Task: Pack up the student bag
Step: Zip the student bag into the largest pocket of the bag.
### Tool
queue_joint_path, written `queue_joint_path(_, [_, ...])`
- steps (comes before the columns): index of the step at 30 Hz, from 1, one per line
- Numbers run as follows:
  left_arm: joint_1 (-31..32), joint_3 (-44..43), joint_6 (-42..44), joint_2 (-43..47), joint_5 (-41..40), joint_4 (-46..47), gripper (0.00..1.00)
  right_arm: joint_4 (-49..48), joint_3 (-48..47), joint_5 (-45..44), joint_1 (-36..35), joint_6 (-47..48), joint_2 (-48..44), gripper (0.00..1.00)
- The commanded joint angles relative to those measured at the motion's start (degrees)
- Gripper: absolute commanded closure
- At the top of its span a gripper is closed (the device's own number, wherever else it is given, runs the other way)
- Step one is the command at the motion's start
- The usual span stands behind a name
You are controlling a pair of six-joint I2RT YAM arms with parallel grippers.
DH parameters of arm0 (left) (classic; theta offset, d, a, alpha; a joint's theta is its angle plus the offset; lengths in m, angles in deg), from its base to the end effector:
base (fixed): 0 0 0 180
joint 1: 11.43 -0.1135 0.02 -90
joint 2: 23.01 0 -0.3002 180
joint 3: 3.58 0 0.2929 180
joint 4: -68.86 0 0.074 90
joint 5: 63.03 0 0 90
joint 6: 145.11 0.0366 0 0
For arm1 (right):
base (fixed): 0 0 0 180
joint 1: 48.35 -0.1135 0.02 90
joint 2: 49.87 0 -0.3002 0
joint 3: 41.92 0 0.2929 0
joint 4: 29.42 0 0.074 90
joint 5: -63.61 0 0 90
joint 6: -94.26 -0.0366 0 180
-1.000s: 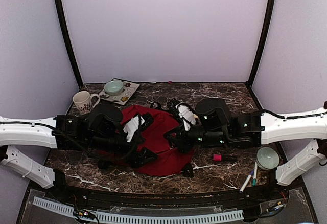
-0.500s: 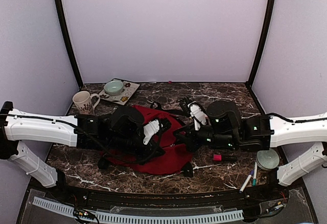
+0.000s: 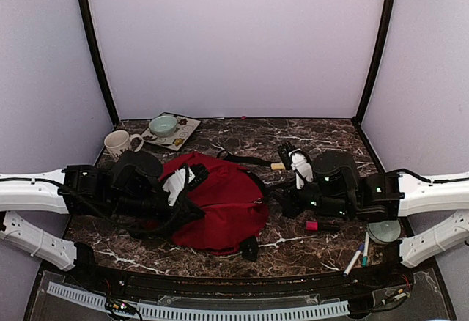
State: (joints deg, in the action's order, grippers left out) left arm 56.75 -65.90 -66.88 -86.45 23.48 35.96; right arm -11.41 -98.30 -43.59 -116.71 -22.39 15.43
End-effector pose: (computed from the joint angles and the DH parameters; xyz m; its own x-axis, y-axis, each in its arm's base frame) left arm 0.1025 -0.2500 0.3145 -0.3888 0.4232 -0.8184 0.8464 0.5150 -0.1357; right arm 0.1137 0.2573 0.2915 -0.5039 -0.1083 -0.8569 -0.6318 0.7227 0.2802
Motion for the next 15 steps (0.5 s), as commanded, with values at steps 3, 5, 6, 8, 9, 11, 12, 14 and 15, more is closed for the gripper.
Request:
queue_joint_path(3, [0.3,1.2,-3.1,6.3,-4.1,-12.1,1.00,-2.0,1.2,-1.2,1.4,1.1,-2.3,1.00])
queue_joint_path(5, [0.3,1.3,-4.2,7.5,-4.1,-13.6,1.00,-3.3,1.0,0.3,1.4,1.4,-2.0,1.00])
queue_joint_path(6, [0.3,1.3,-4.7,8.1,-4.2,-14.1,1.00,-4.1,0.7,1.6,1.3,1.5,-1.7,1.00])
queue_joint_path(8, [0.3,1.5,-5.4,9.2,-4.0,-14.6,1.00,-5.2,-0.2,3.7,1.2,1.6,-1.0,1.00])
queue_joint_path(9, [0.3,1.6,-5.7,9.5,-4.0,-14.6,1.00,-5.6,-0.8,4.6,1.0,1.8,-0.4,1.00])
queue_joint_path(11, [0.4,1.1,-6.1,10.0,-4.1,-14.8,1.00,-5.8,-2.3,5.1,0.2,2.3,0.9,1.00])
queue_joint_path(12, [0.3,0.5,-6.1,9.9,-4.0,-14.9,1.00,-5.9,-3.1,5.1,-0.3,2.6,1.5,1.00])
queue_joint_path(14, [0.3,-1.3,-5.8,9.4,-3.9,-15.7,1.00,-6.1,-4.5,5.4,-1.5,3.5,2.6,1.00])
queue_joint_path(15, [0.4,-2.3,-5.5,9.0,-3.7,-16.2,1.00,-6.0,-5.3,5.8,-2.3,4.1,3.1,1.00])
